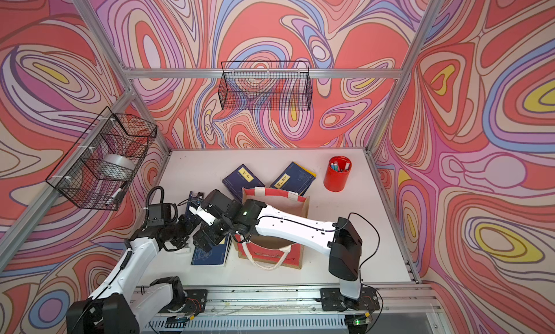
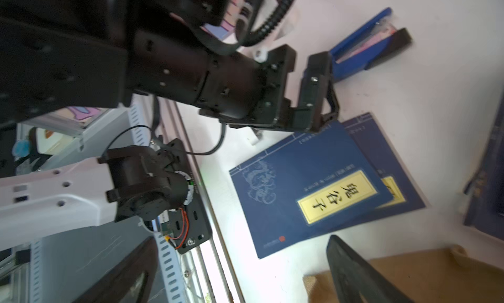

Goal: Put the books into the canvas bag
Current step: Move the canvas bag to the center of the board.

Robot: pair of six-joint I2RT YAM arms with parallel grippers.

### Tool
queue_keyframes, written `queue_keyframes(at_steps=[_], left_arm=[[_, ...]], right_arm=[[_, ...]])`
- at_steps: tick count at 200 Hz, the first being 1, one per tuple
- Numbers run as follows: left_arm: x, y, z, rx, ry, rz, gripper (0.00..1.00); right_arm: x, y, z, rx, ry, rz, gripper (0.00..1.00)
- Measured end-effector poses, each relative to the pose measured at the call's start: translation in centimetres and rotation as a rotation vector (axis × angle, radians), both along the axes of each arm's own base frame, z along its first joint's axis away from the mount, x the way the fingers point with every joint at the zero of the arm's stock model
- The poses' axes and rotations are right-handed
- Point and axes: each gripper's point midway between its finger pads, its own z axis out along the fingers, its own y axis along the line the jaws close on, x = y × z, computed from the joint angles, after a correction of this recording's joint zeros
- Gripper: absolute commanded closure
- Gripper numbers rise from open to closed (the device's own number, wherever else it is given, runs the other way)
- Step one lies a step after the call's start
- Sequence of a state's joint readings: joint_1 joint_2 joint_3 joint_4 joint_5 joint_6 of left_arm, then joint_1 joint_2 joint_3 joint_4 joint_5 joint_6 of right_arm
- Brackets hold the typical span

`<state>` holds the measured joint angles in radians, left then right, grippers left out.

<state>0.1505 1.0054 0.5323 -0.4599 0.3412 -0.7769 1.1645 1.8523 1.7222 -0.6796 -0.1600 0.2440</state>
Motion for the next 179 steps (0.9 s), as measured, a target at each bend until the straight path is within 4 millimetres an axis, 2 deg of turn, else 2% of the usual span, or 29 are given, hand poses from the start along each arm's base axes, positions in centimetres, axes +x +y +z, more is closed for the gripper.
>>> queue_keyframes(at_steps=[19, 32, 46, 71, 87, 106, 128, 141, 159, 167, 179], left_arm=[[0.0, -0.2, 0.1, -0.010, -0.003, -0.010, 0.00], [0.0, -0.4, 0.1, -0.020, -0.005, -0.018, 0.00], [0.0, -0.7, 0.2, -0.031, -0.009, -0.026, 0.00], [0.2, -0.9, 0.4, -0.046, -0.021, -0.035, 0.00], [0.3, -1.0, 0.5, -0.049, -0.027, -0.036, 0.00], [0.3, -1.1, 0.4, -0.057, -0.030, -0.040, 0.00], [-0.3, -1.4, -0.4, -0.069, -0.010, -0.045, 0.00], [-0.5, -1.5, -0.7, -0.074, -0.003, -0.047, 0.00], [-0.8, -1.7, -1.0, -0.083, 0.005, -0.051, 0.00], [-1.0, -1.8, -1.1, -0.089, 0.008, -0.053, 0.00], [-1.2, -2.0, -1.3, -0.098, 0.009, -0.054, 0.00]], right_arm=[[1.0, -2.4, -1.8, -0.078, -0.016, -0.078, 0.02], [1.6, -5.1, -3.0, -0.141, -0.026, -0.133, 0.02], [2.8, -8.3, -3.5, -0.186, -0.037, -0.199, 0.02], [6.4, -14.3, -2.6, -0.225, -0.097, -0.343, 0.02], [7.8, -16.4, -1.3, -0.233, -0.150, -0.384, 0.02], [7.8, -15.9, 0.5, -0.203, -0.186, -0.350, 0.03], [7.0, -13.4, 2.9, -0.118, -0.189, -0.289, 0.03], [6.3, -11.6, 3.6, -0.056, -0.164, -0.254, 0.03], [5.4, -9.2, 2.6, 0.009, -0.086, -0.223, 0.04], [5.2, -8.4, 1.3, 0.020, -0.044, -0.223, 0.04], [4.8, -7.5, -1.7, 0.015, 0.028, -0.229, 0.04]])
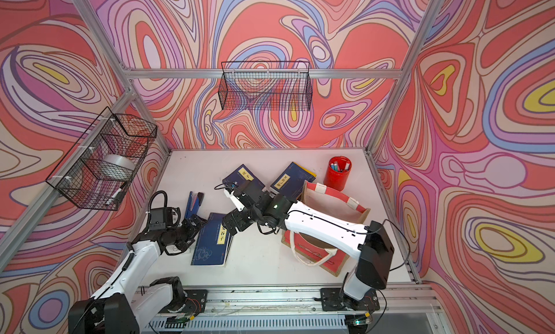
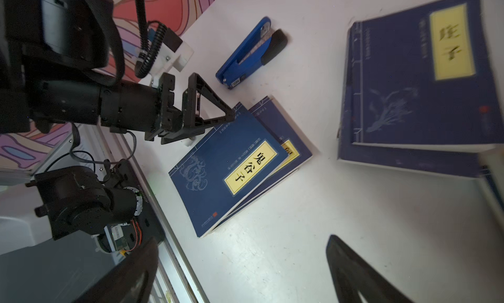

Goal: Put the books into the canvas bag
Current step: Move the canvas bag to the center of the board, then adjust the book on the book.

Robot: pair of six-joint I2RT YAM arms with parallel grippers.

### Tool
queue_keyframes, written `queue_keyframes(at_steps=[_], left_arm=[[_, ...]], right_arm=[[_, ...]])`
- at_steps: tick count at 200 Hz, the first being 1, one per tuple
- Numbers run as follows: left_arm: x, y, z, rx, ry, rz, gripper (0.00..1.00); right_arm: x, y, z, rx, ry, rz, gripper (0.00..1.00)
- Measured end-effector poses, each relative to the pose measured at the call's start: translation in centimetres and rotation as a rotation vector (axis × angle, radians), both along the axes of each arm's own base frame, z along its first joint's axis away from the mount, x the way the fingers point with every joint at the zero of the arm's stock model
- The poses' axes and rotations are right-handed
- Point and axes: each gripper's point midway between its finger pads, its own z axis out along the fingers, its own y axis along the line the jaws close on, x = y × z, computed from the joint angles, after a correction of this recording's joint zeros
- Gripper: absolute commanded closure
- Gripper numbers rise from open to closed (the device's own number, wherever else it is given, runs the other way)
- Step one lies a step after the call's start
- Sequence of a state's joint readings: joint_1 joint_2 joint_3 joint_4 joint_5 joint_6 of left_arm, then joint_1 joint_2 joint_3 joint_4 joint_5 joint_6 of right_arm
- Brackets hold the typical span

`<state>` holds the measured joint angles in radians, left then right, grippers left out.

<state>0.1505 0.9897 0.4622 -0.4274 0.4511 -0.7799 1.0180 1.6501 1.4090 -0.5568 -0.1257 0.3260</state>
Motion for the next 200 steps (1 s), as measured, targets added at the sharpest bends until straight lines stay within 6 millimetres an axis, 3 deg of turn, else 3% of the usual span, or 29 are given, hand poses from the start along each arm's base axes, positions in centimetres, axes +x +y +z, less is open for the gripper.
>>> queue_keyframes(at_steps=[30, 57, 83, 130, 200], left_arm=[[-0.5, -0.5, -0.3, -0.030, -0.005, -0.005, 0.00], [-0.9, -0.7, -0.8, -0.044, 0.011, -0.006, 0.00], [-0.8, -0.9, -0.7, -0.055, 0.004, -0.009, 0.00], [-1.0, -1.1, -0.8, -0.071, 0.003, -0.003, 0.00], [-0.9, -1.3, -0.3, -0.083, -0.017, -0.004, 0.00]], right_arm=[[-1.4, 0.4, -8.0, -0.037, 0.178, -0.025, 0.05], [-2.3, 1.7, -11.3, -0.024, 0.273, -0.014, 0.08], [-2.6, 3.1, -13.0, 0.005, 0.325, 0.009, 0.13], [-2.7, 4.3, -15.1, 0.027, 0.374, 0.018, 0.40], [-2.5, 5.2, -14.6, 0.075, 0.376, 0.026, 0.55]])
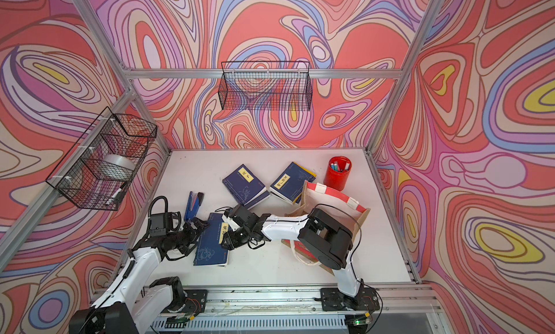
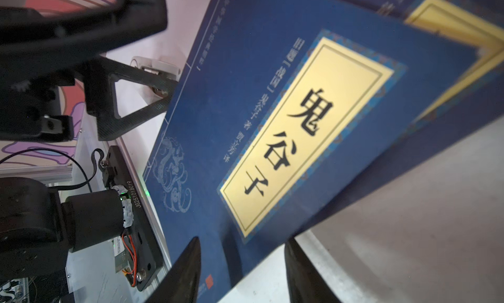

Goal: Put the books into the canvas bag
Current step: Adjust the book on the book.

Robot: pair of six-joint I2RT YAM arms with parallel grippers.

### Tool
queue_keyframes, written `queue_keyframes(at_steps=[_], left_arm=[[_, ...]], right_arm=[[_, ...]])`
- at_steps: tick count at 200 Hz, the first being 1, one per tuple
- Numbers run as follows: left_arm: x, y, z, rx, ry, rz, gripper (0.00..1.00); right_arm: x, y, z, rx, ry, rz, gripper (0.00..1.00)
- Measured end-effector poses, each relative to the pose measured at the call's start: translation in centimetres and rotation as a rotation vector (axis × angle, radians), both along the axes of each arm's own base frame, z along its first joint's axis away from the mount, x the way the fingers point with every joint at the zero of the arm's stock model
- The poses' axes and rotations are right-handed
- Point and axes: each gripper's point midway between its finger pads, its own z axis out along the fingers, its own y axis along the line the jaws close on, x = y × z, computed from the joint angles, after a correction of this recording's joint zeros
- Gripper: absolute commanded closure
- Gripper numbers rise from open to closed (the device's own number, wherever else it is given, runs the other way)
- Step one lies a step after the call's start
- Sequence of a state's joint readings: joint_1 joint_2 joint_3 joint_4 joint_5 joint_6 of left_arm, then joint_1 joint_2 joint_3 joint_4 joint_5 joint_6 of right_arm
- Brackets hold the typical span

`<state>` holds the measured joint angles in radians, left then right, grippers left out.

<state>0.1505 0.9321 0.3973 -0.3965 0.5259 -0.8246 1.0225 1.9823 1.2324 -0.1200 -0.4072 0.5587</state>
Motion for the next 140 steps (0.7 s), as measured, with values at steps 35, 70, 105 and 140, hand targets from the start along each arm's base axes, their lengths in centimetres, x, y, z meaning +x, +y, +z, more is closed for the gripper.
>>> queue_keyframes(at_steps=[35, 70, 105, 140], left_arm=[[0.03, 0.27, -0.08, 0.008, 0.001, 0.010, 0.00], [0.05, 0.43, -0.10, 0.014, -0.002, 0.015, 0.00], [-0.01, 0.47, -0.22, 0.018, -0.007, 0.017, 0.00], [0.00, 0.73, -0.42, 0.032, -0.009, 0.026, 0.00]], right_arm=[[0.25, 0.21, -0.65, -0.002, 0.016, -0.010, 0.68], [0.47, 0.17, -0.87, -0.008, 0.023, -0.021, 0.79], [0.57, 0.22, -0.78, -0.011, 0.028, -0.025, 0.86], [0.88, 0.42, -0.32, -0.003, 0.035, -0.029, 1.00]])
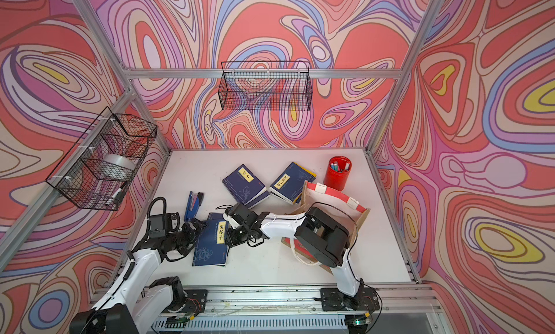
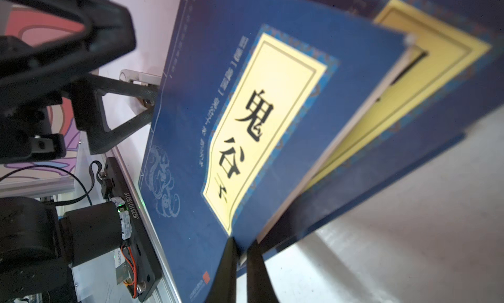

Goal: Put the books into the canvas bag
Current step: Adjust the book on the book.

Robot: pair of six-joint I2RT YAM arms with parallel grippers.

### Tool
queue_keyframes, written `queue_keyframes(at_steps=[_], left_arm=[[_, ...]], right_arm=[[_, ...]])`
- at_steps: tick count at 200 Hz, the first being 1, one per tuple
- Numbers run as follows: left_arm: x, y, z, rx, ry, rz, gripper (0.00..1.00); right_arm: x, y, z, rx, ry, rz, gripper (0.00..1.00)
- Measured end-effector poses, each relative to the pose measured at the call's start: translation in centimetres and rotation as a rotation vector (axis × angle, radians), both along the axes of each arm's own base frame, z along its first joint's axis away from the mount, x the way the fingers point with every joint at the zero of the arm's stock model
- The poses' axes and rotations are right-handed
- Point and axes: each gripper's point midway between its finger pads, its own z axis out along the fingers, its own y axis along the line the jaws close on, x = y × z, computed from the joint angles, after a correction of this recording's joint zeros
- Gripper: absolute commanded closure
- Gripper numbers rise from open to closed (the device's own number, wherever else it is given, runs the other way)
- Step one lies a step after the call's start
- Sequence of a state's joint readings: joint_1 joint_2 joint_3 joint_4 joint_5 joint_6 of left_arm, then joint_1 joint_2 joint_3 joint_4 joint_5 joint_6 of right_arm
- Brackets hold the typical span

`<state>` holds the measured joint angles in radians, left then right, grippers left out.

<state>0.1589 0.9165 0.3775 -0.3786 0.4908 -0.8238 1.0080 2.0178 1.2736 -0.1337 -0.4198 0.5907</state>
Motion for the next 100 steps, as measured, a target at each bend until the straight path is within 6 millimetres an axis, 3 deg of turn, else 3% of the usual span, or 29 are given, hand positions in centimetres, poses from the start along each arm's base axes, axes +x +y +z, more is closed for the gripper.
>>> queue_keyframes(at_steps=[100], left_arm=[[0.20, 0.47, -0.10, 0.020, -0.007, 0.014, 0.00]], right_arm=[[0.44, 0.42, 0.41, 0.004, -0.023, 0.017, 1.00]])
